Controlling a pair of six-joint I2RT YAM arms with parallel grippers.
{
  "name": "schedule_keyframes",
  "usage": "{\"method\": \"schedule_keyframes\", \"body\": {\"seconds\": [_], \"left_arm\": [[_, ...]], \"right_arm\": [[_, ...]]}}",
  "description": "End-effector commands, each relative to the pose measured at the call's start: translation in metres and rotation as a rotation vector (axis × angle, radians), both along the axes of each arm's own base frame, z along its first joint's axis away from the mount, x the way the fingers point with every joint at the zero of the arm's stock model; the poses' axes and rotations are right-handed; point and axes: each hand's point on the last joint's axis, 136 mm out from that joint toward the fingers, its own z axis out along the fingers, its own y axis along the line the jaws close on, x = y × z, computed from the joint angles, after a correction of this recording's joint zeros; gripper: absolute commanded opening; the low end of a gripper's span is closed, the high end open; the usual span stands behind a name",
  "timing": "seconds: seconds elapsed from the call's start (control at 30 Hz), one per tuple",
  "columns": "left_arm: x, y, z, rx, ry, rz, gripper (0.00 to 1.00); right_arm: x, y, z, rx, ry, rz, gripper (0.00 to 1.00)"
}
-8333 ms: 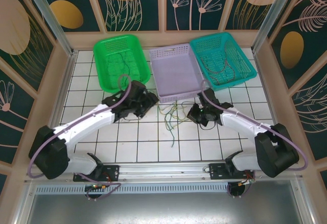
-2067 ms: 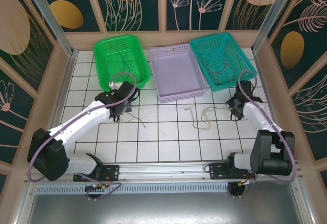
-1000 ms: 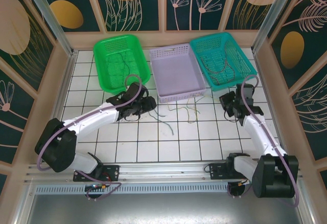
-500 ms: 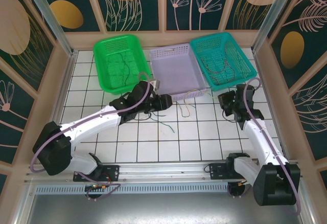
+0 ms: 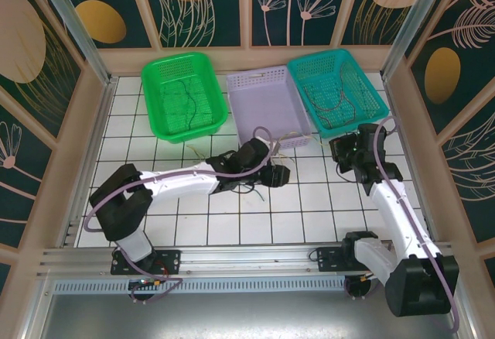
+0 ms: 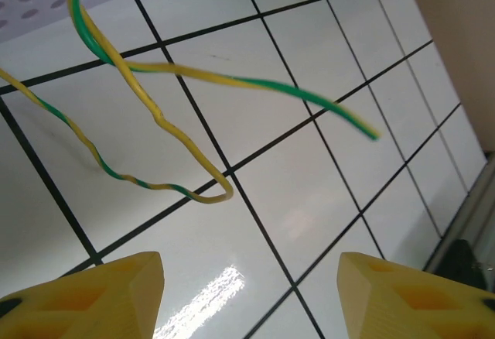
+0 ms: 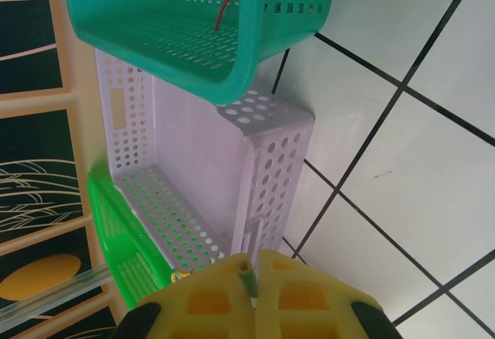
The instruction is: Untangle the cables
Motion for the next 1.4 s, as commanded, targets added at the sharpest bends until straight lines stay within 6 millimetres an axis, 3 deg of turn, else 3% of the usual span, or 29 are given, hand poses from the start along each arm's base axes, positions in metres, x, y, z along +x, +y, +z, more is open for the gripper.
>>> {"method": "schedule_keyframes", "body": {"seconds": [0.0,0.3,0.37,0.5,0.67,0.83,0.93,1.03,1.07,1.17,1.37], "left_arm": [[0.013,-0.012,-0.006,0.048,-0.093,-0.004,0.61],[0.043,-0.011,-0.029,0.161,-0.201,0.075,0.59],[0.05,-0.011,-0.035,0.19,-0.222,0.089,0.48],[0.049,-0.007,-0.035,0.189,-0.225,0.104,0.02],[0.025,0.021,-0.041,0.212,-0.172,0.085,0.0],[-0.002,0.053,-0.044,0.251,-0.129,0.043,0.0],[-0.008,0.058,-0.047,0.261,-0.113,0.025,0.0],[-0.003,0.052,-0.045,0.253,-0.101,0.048,0.0],[0.0,0.05,-0.044,0.253,-0.097,0.063,0.04],[0.019,0.035,-0.016,0.206,-0.108,0.149,0.38],[0.044,0.019,0.073,0.019,-0.185,0.261,0.62]], "right_arm": [[-0.007,0.001,0.014,0.021,0.002,-0.014,0.0],[-0.015,0.003,0.026,0.053,-0.002,-0.017,0.0],[-0.016,0.003,0.029,0.053,-0.001,-0.02,0.0],[-0.014,-0.003,0.038,0.042,-0.019,-0.035,0.0],[0.007,-0.041,0.073,-0.034,-0.124,-0.113,0.0],[0.037,-0.09,0.128,-0.129,-0.255,-0.199,0.0],[0.051,-0.1,0.162,-0.194,-0.341,-0.212,0.0],[0.061,-0.096,0.175,-0.189,-0.391,-0.198,0.0],[0.062,-0.094,0.175,-0.183,-0.399,-0.189,0.0],[0.064,-0.083,0.171,-0.177,-0.424,-0.149,0.0],[0.063,-0.059,0.162,-0.181,-0.435,-0.087,0.0]]}}
